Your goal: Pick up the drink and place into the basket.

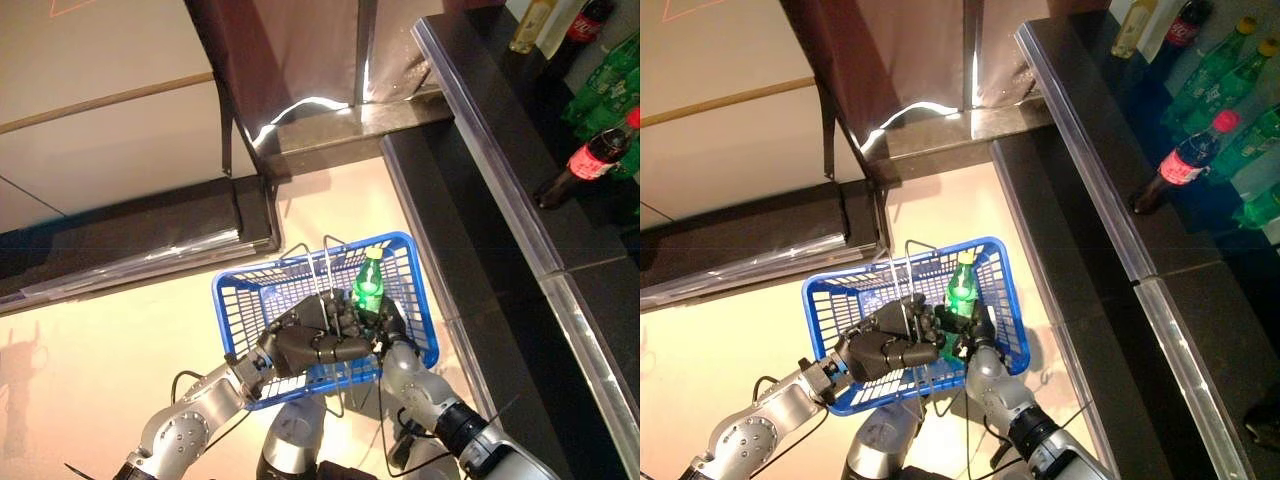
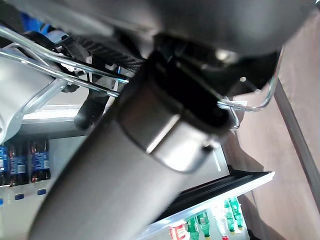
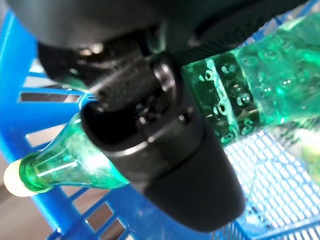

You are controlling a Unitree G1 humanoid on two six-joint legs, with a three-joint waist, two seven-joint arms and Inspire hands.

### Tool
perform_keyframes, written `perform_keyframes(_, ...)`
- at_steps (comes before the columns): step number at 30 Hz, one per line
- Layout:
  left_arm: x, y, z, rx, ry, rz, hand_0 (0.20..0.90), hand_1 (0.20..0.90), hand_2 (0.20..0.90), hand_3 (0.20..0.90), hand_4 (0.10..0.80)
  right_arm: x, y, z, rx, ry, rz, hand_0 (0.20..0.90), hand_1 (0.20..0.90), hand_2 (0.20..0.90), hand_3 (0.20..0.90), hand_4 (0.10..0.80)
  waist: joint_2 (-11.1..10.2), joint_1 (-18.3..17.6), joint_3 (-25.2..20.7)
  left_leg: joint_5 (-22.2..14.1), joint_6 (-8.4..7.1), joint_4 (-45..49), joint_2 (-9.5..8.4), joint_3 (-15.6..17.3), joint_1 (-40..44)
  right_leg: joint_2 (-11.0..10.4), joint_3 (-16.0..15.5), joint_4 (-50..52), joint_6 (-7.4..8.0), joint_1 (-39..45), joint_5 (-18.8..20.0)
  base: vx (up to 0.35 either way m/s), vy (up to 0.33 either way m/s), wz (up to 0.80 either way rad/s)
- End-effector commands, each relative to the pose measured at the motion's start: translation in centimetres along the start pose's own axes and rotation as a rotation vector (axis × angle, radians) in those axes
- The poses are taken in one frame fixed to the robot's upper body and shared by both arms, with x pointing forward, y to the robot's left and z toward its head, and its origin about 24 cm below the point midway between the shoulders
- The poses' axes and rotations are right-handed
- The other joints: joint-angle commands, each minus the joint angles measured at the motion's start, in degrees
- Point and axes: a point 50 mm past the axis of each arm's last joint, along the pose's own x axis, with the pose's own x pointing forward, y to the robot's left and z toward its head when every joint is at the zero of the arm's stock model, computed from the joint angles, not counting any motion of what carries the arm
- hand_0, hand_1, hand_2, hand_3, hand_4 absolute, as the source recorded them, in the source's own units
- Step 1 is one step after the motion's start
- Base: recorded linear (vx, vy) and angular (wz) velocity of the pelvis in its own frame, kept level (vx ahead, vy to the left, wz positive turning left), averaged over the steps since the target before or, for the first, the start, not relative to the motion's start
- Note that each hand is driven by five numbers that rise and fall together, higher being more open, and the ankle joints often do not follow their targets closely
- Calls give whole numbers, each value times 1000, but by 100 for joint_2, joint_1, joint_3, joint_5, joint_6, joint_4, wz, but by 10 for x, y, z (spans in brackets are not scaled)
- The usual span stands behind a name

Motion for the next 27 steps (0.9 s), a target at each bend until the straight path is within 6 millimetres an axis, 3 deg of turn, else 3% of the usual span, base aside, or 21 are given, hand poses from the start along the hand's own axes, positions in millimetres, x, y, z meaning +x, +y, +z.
perform_keyframes(1,23,-105,47,55,-284,-734,300,300,300,200,100,-13,48,-9,224,7,204,300,300,300,200,100,-106,62,-1360,69,47,1107,-71,75,-795,192,-250,-573,-349,506,359,12,-1,4)
perform_keyframes(8,21,-106,45,45,-266,-738,300,300,300,200,100,-17,59,-27,511,159,321,300,300,300,200,100,-96,167,-1344,19,51,1111,-102,59,-832,170,-321,-562,-307,486,394,12,-1,5)
perform_keyframes(11,18,-105,44,42,-263,-737,300,300,300,200,100,-19,60,-30,562,193,345,300,300,300,200,100,-95,195,-1348,14,50,1119,-111,55,-845,167,-341,-557,-299,483,398,8,1,14)
perform_keyframes(18,13,-103,42,16,-247,-731,300,300,300,200,100,-22,61,-36,871,304,394,300,300,300,200,100,-125,279,-1397,-23,59,1124,-96,62,-833,153,-413,-521,-274,508,402,25,-1,1)
perform_keyframes(27,7,-100,37,-32,-233,-703,300,300,300,200,100,-18,41,-44,1194,362,263,300,300,300,200,100,-156,309,-1547,-110,91,1058,-50,100,-696,156,-424,-503,-221,583,417,66,7,1)
